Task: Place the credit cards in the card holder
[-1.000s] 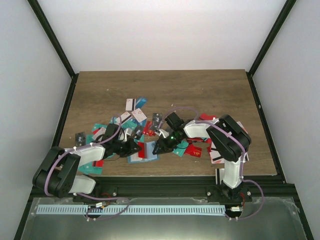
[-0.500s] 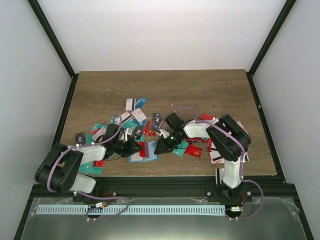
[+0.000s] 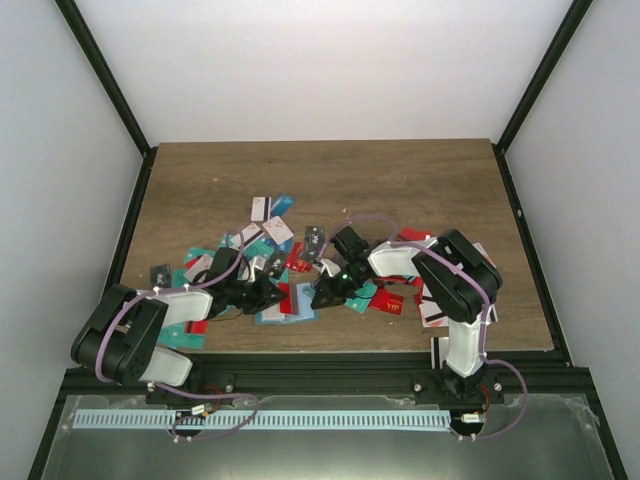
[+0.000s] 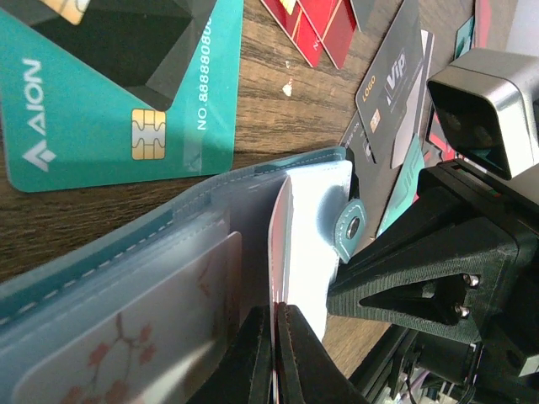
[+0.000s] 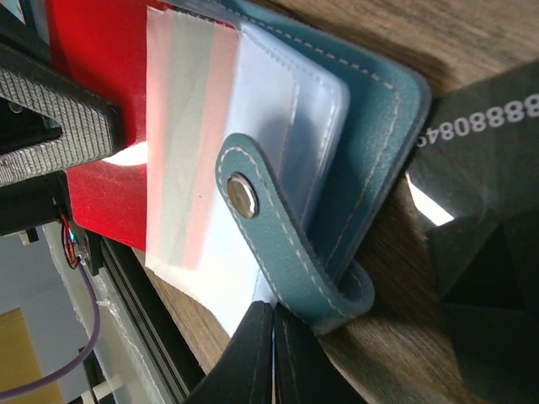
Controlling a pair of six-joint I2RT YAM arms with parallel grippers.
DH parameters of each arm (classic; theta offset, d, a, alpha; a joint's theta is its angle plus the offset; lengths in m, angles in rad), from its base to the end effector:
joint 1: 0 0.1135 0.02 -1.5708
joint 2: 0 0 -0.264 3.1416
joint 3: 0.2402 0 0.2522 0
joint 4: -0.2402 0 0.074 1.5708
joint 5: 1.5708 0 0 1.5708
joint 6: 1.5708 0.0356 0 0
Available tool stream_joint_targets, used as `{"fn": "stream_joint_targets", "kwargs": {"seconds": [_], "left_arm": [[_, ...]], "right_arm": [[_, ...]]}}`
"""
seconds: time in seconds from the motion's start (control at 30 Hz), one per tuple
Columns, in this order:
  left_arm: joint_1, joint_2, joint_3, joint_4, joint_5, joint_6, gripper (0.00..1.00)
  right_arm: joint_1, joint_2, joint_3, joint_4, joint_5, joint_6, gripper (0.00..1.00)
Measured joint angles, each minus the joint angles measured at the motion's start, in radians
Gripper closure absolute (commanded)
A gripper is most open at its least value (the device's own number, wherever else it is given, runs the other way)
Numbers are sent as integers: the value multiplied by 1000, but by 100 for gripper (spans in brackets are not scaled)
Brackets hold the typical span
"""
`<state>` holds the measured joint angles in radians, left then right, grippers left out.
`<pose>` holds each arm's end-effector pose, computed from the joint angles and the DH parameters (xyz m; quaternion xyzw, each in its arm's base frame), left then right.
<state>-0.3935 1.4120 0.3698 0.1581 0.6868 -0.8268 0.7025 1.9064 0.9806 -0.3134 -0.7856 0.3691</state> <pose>0.1927 -0.1044 0.1144 -0.0799 0.8903 -0.4415 0.0781 0.2390 0.2353 0.1093 0.2135 -0.8881 -0.4025 0.0616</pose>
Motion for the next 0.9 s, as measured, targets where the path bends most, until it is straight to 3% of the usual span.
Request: {"fn": "stream_joint_targets", "kwargs": {"seconds": [0.9], "left_arm": [[-40, 7, -34, 64, 4, -30, 96]], "right_arm": [[0, -24, -61, 92, -2, 55, 99]]}}
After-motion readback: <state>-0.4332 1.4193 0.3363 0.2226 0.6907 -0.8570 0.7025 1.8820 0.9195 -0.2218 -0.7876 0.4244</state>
